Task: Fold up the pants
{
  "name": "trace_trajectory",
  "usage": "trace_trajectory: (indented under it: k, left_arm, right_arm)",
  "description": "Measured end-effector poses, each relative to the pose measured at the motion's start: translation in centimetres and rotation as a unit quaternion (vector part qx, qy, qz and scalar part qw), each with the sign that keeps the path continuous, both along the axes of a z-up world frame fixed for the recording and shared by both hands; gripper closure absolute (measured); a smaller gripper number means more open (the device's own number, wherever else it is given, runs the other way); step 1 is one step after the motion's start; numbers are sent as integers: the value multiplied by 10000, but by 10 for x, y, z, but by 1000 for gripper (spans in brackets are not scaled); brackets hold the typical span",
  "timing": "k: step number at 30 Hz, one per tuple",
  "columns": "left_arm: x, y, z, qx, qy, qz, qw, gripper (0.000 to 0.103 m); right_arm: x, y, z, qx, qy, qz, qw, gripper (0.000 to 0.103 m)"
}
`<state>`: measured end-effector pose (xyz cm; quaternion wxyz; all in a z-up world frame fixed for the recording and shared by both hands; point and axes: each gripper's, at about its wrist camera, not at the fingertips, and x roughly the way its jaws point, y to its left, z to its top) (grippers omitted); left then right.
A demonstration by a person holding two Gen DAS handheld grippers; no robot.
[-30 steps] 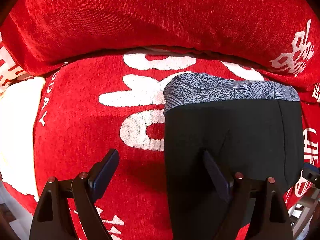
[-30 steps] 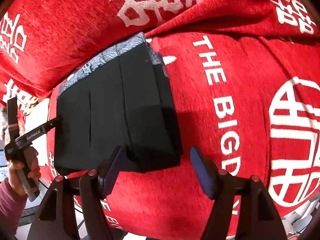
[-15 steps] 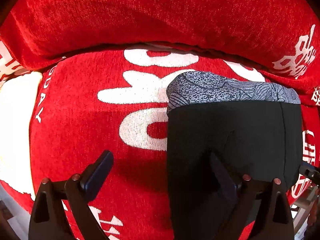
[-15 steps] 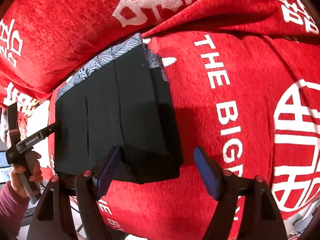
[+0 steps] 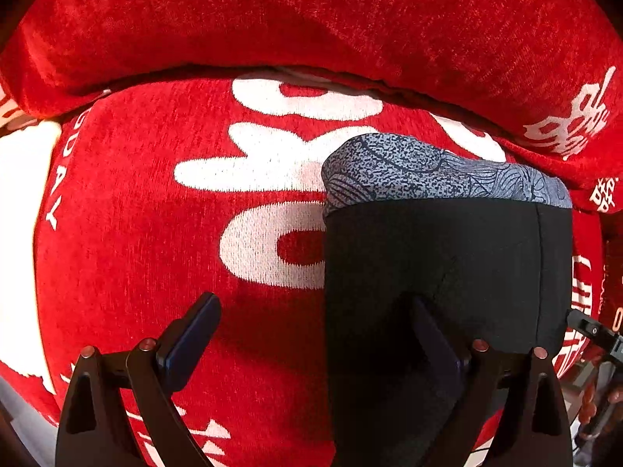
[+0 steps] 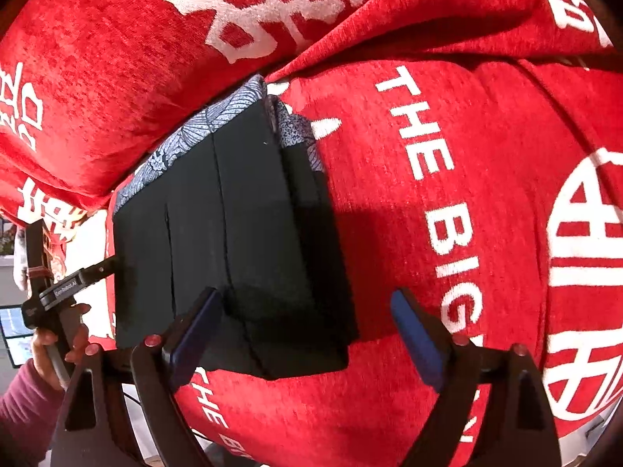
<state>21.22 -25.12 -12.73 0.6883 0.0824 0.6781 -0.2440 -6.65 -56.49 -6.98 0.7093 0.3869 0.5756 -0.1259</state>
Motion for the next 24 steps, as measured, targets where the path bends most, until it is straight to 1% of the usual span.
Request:
trace_trajectory:
  k: [2,3,4,6,8,13,16,20,24]
  left_arm:
    - [1,0,1,-110,19,-62,9999,6]
    - [2,1,1,-234,121,-71,9996,6]
    - [3,2,0,-373,255,-69,9990,6]
    - [6,3,-6,-655,644,-95,9957,1]
    - [6,2,-8,-817,844,-136,9930,1]
    - [1,-9,-9,-1058,925,-490,9889,1]
    - [0,-18,-16,-1161,1108,-555,9855,1]
    - [-1,-28,-23,-1187,1147,-616,9844,1]
    - [-3,-36,-28,-1248,1159,-646,9833,1]
  right_arm:
    - [1,0,-3,84,-30,-12,10000,12]
    - [1,-1,-4,159,-63,-7,9999,9]
    - [1,-2,-6,220,-83,0,9997,0]
    - [1,-3,-9,405,-174,25,9990,0]
    - [3,-5,-11,600,-256,85,9978,0]
    - [14,-18,-16,873,-460,253,9948,0]
    - [23,-24,-25,962,-436,404,9936,0]
    - [34,-26,-36,1067,-394,655,9913,0]
    - [47,-28,-45,1349,-589,818,9857,0]
